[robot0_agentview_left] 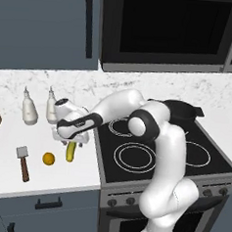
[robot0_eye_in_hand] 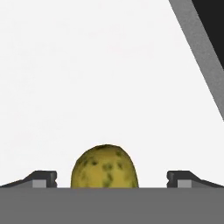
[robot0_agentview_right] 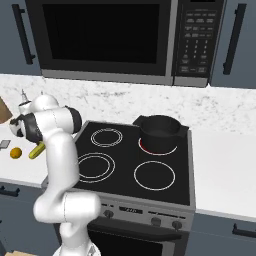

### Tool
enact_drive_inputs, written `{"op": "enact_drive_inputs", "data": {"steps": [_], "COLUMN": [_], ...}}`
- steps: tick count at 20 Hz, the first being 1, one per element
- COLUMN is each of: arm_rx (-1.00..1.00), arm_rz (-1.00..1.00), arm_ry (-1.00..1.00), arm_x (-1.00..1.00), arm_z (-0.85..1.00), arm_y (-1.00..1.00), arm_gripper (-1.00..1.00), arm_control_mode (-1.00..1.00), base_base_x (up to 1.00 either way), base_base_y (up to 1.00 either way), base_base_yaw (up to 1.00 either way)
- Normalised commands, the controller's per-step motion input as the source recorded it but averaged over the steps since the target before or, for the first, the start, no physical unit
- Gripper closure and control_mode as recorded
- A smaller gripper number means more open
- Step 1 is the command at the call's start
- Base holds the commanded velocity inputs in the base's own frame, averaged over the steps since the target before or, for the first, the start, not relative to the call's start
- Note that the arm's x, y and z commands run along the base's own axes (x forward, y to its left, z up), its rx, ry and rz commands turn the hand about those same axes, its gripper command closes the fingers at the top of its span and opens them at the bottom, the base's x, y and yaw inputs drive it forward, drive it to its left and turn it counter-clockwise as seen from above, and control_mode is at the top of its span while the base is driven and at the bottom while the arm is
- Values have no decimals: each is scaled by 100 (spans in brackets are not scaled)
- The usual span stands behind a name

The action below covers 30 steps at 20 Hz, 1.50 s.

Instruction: Put the cucumber and lemon in the pot. Retrieve the spatula and lightly stir the vegetables in the pot.

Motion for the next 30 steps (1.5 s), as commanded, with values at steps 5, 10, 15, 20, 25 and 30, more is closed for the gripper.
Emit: {"op": "enact_drive_inputs", "data": {"steps": [5,10,15,20,25,30], "arm_rx": [7,10,7,0,1,11], "arm_rz": [3,1,0,-1,-2,-11], "arm_ry": [-1,-5,-8,-17,-20,-2], "arm_x": [-8,-33,-22,-42,-46,-6], "arm_z": [-24,-17,-3,14,90,100], "arm_y": [-32,-10,0,-15,-67,-99], "arm_gripper": [-100,100,100,100,100,100], "arm_control_mode": [-100,-100,-100,-100,-100,-100], "base_base_x": [0,0,0,0,0,0], "base_base_y": [0,0,0,0,0,0], "base_base_yaw": [0,0,0,0,0,0]}}
